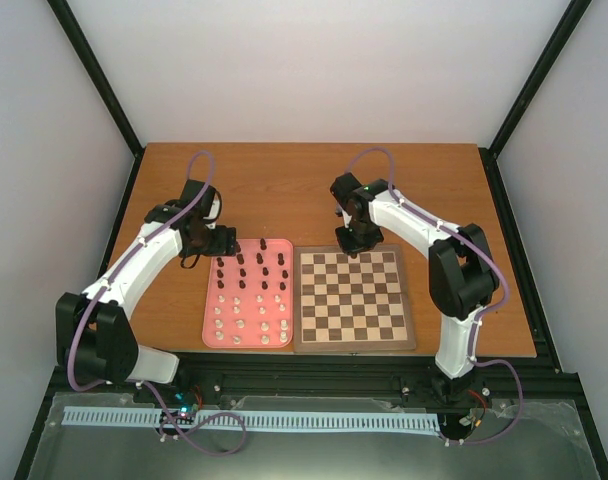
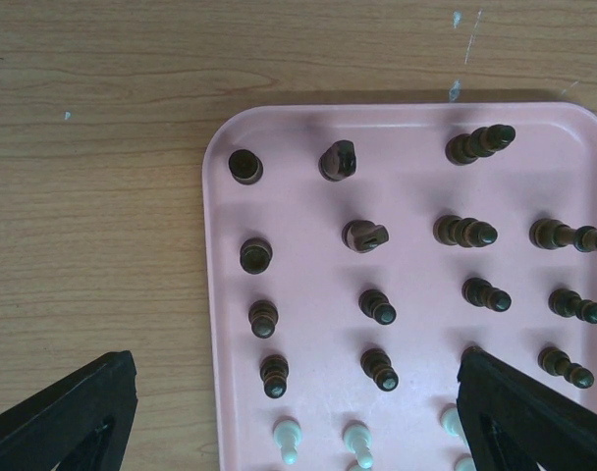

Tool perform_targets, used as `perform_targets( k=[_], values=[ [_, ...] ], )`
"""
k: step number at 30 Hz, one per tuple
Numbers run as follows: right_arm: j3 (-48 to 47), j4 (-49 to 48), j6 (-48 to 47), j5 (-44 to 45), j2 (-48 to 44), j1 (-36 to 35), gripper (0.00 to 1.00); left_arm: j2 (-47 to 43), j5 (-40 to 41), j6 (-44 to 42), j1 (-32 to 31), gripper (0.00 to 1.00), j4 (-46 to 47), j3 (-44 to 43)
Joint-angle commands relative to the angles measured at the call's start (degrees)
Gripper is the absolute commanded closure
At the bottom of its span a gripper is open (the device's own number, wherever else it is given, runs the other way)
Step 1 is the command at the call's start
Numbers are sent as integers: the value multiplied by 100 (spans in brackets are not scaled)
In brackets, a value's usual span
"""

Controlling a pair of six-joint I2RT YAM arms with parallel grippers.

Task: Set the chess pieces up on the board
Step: Place the chess piece on the chessboard.

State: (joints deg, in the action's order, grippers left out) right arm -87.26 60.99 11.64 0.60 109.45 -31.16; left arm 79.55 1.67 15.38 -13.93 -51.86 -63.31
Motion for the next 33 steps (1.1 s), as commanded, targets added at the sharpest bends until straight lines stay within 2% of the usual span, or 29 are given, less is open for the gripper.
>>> perform_targets(
  k=[1, 29, 33],
  values=[
    [-15, 60, -22, 116, 101, 31, 97, 49, -69, -51, 2, 0, 97, -214],
    [-76, -80, -11, 188, 416, 31, 93, 182, -79, -72, 4, 0, 143, -243],
    [-97, -91, -31, 125, 428, 29, 88, 175, -75, -82, -2, 0, 140, -228]
  ],
)
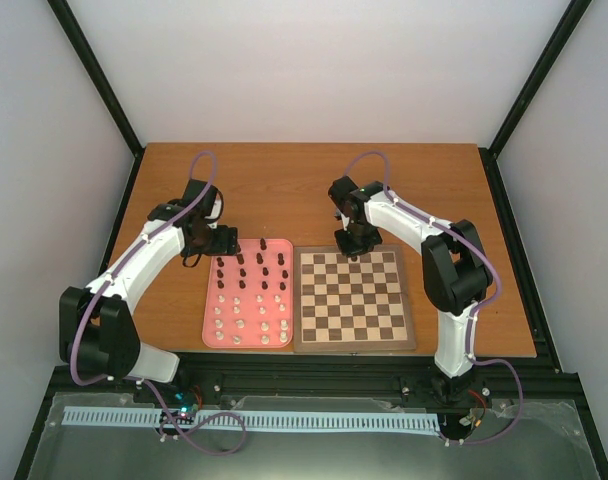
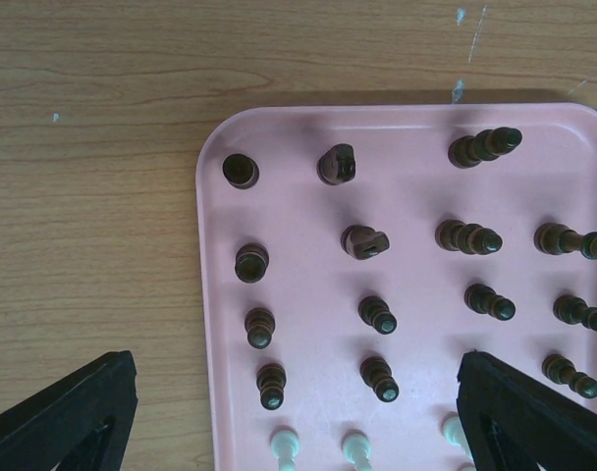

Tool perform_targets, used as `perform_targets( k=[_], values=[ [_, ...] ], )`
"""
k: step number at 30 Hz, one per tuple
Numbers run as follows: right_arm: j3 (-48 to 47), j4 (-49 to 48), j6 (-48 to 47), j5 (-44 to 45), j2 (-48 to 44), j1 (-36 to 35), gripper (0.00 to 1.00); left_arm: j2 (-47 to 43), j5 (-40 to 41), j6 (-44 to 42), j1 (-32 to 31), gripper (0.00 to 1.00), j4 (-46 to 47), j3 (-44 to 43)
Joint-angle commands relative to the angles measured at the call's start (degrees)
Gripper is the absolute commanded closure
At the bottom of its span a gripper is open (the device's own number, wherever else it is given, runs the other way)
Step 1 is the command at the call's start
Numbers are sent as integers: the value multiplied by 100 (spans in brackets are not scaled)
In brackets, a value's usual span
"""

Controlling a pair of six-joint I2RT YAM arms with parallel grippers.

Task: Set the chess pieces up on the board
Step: Place the chess piece on the chessboard, then pick up the chess piece from the storage box.

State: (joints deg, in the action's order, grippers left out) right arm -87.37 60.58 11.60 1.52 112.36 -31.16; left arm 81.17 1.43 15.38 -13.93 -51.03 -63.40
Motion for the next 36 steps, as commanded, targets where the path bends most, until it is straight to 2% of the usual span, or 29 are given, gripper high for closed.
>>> perform_targets(
  k=[1, 5, 15, 23, 27, 30, 36],
  values=[
    [-92, -52, -26, 33, 137, 24, 86, 2, -51, -79, 4, 0, 58, -221],
    [-117, -63, -25, 60, 126, 24, 82, 3, -80, -75, 4, 0, 59, -211],
    [-140, -90, -59, -127, 16, 23, 60, 13, -98, -87, 1, 0, 72, -208],
    [-646, 206, -139, -115, -276, 25, 34, 19, -106, -105, 0, 0, 55, -254],
    [-1270, 390, -205, -107, -216, 22, 33, 27, -71, -110, 5, 0, 39, -278],
    [-1866, 453, -249, -424, -13, 7, 33, 15, 30, -62, 0, 0, 6, -265],
    [-2913, 468, -295, -855, 736, -382, 34, -90, 138, -56, 62, 0, 20, -136]
  ],
)
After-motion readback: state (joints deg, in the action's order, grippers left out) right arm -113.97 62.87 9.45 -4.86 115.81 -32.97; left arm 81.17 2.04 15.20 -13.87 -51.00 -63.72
